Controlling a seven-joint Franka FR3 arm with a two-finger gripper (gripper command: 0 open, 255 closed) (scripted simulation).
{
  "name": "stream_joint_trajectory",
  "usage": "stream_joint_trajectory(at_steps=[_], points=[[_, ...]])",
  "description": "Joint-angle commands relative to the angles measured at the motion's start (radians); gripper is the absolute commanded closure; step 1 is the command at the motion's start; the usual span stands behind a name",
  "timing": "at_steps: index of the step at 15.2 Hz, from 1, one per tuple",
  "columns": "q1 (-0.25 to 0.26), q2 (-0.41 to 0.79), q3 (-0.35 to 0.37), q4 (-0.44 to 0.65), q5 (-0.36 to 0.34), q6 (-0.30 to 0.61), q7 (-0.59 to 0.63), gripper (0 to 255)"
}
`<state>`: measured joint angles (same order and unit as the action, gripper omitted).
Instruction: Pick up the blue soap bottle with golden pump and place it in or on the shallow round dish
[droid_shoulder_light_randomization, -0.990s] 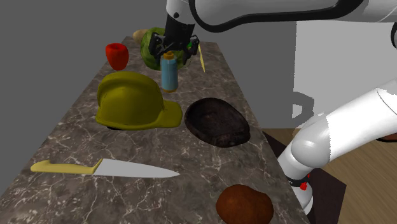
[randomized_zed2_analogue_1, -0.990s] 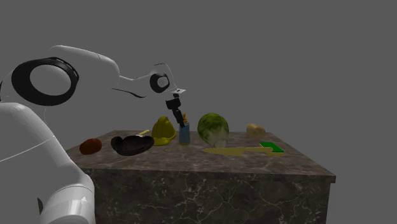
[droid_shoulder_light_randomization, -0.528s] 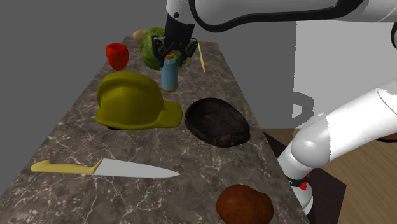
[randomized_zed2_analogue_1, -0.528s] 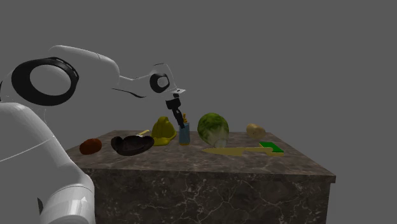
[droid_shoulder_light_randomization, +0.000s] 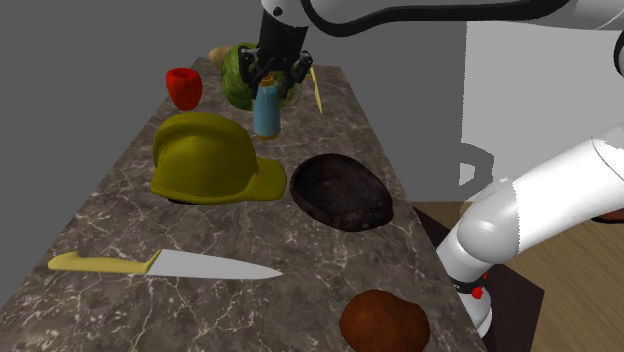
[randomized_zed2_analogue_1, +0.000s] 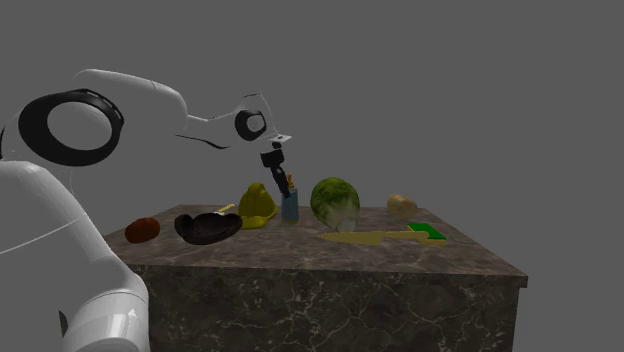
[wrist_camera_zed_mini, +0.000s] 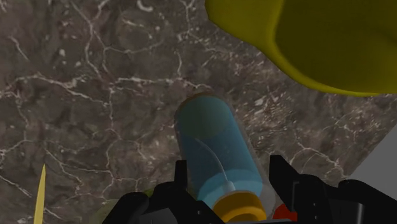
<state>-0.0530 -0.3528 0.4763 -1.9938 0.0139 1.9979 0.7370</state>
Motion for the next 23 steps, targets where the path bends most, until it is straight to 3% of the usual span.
stream_joint_trajectory(at_steps=[1,23], points=[[-0.002,0.006,0.001,0.032,-0.003,-0.027,0.0,255],[-0.022,0.119,0.02,0.442,-0.051,-0.333,0.005,255]])
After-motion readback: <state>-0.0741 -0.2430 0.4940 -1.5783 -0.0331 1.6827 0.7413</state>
